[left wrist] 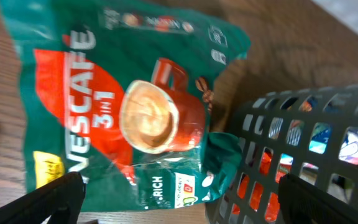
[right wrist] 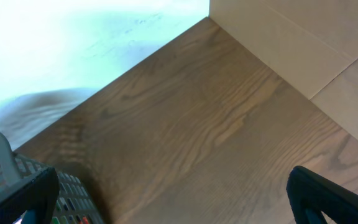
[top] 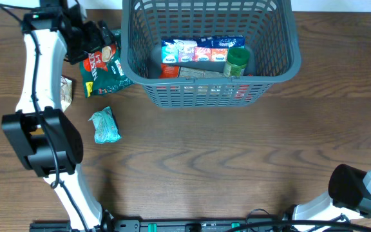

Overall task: Pack container
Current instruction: 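Lower the left gripper and grasp the Nescafé pouch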

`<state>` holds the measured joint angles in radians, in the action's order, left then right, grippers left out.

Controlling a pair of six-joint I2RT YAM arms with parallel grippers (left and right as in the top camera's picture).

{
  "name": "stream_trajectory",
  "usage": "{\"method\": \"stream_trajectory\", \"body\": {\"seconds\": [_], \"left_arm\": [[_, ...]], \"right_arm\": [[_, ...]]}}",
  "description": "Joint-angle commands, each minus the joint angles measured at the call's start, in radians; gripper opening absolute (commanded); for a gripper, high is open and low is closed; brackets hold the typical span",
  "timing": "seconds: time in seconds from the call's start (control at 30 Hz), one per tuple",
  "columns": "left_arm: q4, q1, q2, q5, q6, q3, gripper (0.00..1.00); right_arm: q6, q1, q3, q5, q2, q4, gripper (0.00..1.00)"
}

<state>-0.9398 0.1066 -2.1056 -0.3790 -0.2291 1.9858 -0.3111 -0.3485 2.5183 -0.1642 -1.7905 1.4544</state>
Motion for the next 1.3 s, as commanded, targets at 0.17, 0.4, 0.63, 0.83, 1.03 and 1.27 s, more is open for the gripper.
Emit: {"method": "stream_trajectory", "body": {"seconds": [0.17, 0.4, 0.63, 0.83, 1.03, 1.27], "left_arm": [[-0.025, -0.054, -0.081, 0.085, 0.086, 0.010, 0.98], [-0.016, -0.078, -0.122, 0.104, 0.095, 0.010, 0.98], [0.004, -0.092, -0.180, 0.119, 0.095, 0.010, 0.98], [0.029, -0.098, -0.241, 0.197, 0.095, 0.008, 0.98], [0.025, -0.098, -0.315, 0.200, 0.094, 0.005, 0.98], [-0.006, -0.098, -0.384, 0.200, 0.095, -0.002, 0.92]], "right_arm": [[-0.010, -0.004, 0.005, 0.000, 0.010, 0.002, 0.99], [-0.010, -0.003, 0.005, 0.000, 0.010, 0.002, 0.99], [-0.010, -0.004, 0.005, 0.000, 0.010, 0.002, 0.99], [-0.010, -0.004, 0.005, 0.000, 0.010, 0.002, 0.99], [-0.010, -0.004, 0.005, 0.000, 0.010, 0.002, 0.99], [-0.010, -0.003, 0.005, 0.000, 0.010, 0.002, 0.99]]}}
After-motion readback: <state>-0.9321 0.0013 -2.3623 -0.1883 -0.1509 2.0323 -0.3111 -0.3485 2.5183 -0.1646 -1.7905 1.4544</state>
